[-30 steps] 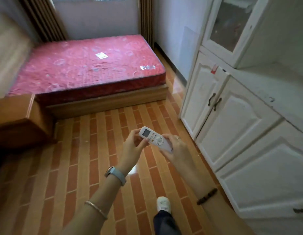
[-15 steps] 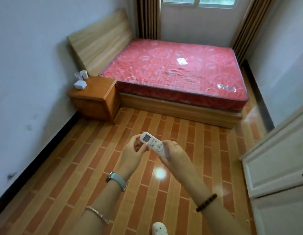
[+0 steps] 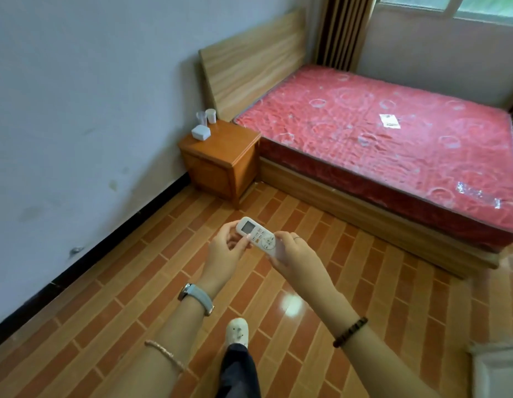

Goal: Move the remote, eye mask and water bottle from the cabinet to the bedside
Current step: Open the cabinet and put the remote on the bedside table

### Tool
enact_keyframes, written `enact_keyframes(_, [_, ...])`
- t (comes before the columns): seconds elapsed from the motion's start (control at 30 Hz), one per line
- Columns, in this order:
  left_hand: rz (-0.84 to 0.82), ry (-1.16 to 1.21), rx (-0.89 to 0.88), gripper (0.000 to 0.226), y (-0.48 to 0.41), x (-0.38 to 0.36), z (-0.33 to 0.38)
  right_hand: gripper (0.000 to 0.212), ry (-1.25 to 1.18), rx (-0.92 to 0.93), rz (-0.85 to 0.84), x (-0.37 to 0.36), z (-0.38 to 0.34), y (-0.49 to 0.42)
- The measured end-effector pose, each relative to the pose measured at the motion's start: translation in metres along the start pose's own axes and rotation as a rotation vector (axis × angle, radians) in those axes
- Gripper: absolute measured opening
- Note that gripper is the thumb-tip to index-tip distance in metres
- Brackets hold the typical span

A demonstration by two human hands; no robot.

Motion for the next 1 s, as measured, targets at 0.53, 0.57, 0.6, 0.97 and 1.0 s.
enact_keyframes(0.53, [0.088, -0.074, 0.002, 0.031, -0.257, 0.094, -0.033, 0.051, 0.003, 0.064, -0.046, -0.037, -0.03, -0.275])
enact_keyframes(0.57, [0.089, -0.062, 0.009, 0.031, -0.27, 0.097, -0.034, 0.051, 0.001, 0.062, -0.045, -0.038, -0.031, -0.289])
enact_keyframes(0.6, [0.09, -0.046, 0.015, 0.031, -0.283, 0.1, -0.035, 0.051, 0.002, 0.064, -0.047, -0.039, -0.031, -0.302])
enact_keyframes(0.97, [0.082, -0.031, 0.059, 0.032, -0.435, 0.099, -0.047, 0.05, -0.003, 0.07, -0.082, -0.044, 0.004, -0.456])
enact_keyframes(1.0, [0.087, -0.024, 0.067, 0.033, -0.452, 0.097, -0.046, 0.049, -0.01, 0.074, -0.086, -0.042, 0.01, -0.473])
Point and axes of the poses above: each hand's wrist, its own y-axis away from the middle knuckle, its own x-axis out of the back of the hand, z = x × y, the point moved 2 cm from there along -y, towards the middle knuckle, and after that the axes turned 14 degrees about -y, right-handed, at the moved point
